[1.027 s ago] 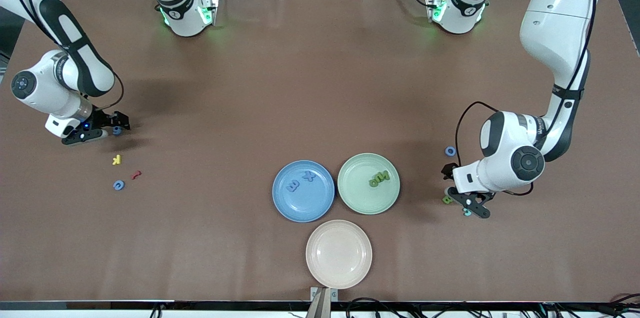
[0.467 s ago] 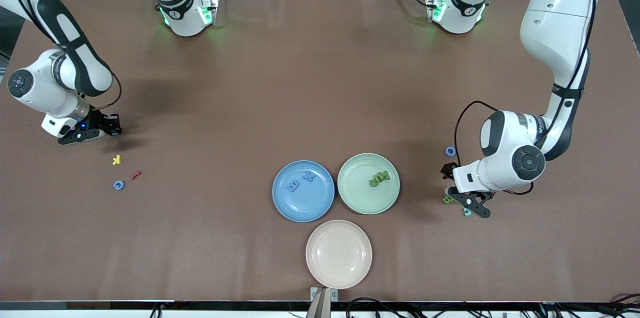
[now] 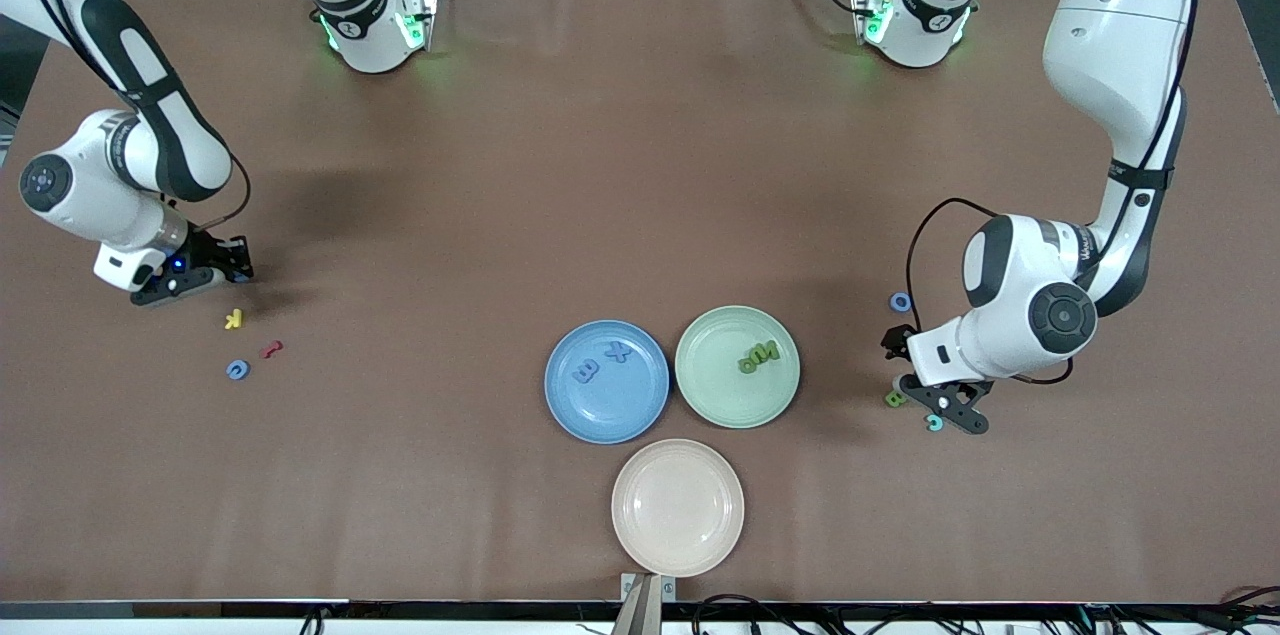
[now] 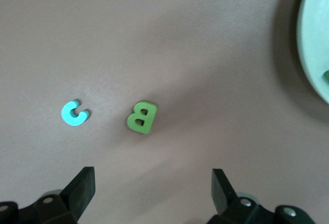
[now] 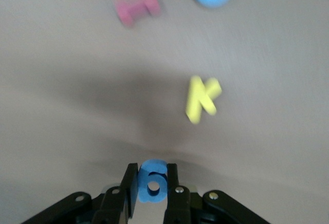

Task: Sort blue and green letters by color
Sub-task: 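Carry the blue 6 to the blue plate while the left gripper nears green B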

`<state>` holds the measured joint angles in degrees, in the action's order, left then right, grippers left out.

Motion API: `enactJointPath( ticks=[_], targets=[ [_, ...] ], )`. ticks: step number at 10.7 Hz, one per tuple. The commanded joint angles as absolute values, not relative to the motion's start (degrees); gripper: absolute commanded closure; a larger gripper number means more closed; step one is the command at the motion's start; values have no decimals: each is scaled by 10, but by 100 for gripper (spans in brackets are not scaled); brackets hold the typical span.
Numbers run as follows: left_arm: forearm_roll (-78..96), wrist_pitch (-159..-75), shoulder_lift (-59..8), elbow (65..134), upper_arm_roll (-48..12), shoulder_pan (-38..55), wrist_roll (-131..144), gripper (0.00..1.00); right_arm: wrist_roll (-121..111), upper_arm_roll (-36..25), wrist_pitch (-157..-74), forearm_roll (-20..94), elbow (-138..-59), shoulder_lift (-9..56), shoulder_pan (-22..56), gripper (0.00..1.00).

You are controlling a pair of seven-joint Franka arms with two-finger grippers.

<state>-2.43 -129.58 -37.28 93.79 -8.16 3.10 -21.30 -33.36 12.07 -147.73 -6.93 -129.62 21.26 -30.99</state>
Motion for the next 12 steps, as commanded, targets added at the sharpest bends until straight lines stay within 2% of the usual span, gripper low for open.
enactJointPath(
  ticks=[1,5,7,10,12],
  targets=[
    [-24,-1305,-360,953,-91,33,-250,0,-228,133,-1309,-62,-1171,219,-221,100],
    [-25,-1331,-364,956,-91,20,-408,0,-101,132,-1296,-20,-1124,231,-121,100],
    [-25,-1349,-372,956,-91,15,-442,0,-29,132,-1300,1,-1105,251,-76,100],
    [-29,-1395,-391,956,-91,17,-460,0,51,132,-1302,92,-1079,273,-20,100],
    [-28,-1415,-401,956,-91,21,-460,0,156,131,-1303,98,-1035,302,27,100]
  ],
)
